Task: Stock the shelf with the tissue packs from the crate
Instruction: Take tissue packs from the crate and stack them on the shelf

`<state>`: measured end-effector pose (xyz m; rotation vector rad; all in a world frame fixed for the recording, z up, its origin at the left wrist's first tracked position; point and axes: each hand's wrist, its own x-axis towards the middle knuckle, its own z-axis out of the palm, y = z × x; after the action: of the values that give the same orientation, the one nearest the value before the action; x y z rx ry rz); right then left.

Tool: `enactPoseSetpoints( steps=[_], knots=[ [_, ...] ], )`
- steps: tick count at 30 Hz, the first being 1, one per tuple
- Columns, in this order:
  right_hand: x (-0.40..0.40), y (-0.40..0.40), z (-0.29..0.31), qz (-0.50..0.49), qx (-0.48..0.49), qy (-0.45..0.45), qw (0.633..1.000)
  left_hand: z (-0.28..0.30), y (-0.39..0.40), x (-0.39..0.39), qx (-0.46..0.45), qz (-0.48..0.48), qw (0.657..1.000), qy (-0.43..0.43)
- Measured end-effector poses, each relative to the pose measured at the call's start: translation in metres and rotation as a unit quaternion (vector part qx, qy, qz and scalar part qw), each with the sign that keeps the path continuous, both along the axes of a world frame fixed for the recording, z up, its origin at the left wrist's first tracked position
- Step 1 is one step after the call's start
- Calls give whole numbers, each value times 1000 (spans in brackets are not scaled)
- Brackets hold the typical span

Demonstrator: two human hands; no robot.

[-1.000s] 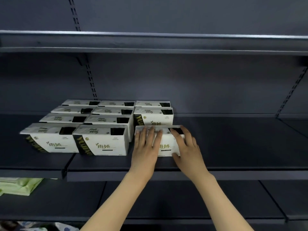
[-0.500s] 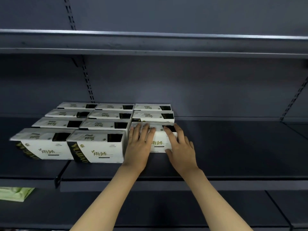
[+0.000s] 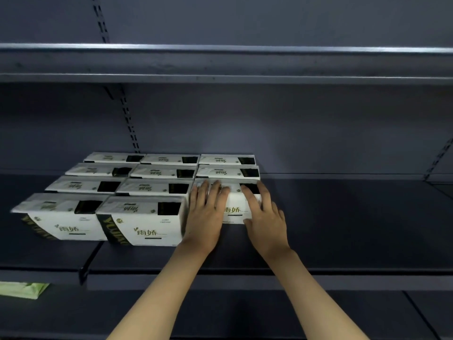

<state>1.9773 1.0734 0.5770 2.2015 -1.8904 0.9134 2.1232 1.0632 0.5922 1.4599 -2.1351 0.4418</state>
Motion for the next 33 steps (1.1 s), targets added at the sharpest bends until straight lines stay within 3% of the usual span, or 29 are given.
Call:
enactPoseSetpoints(
  steps=[7, 14, 19, 23, 26, 33],
  knots=[
    [-2, 17, 12, 6, 4, -4, 1000, 4, 26, -1, 86, 4, 996, 38],
    [13, 65, 8, 9, 5, -63, 998, -5, 85, 3, 66, -25, 987, 143],
    [43, 108, -23, 7, -67, -83, 994, -45, 143, 38, 15, 45, 975, 219],
    [68, 149, -62, 30, -78, -99, 991, -93, 190, 72, 44, 112, 965, 232],
    [83, 182, -101, 60, -38, -97, 993, -133, 225, 93, 105, 154, 955, 232],
    [96, 247, -198, 84, 161, -55, 982, -208, 289, 126, 245, 215, 922, 208]
  ],
)
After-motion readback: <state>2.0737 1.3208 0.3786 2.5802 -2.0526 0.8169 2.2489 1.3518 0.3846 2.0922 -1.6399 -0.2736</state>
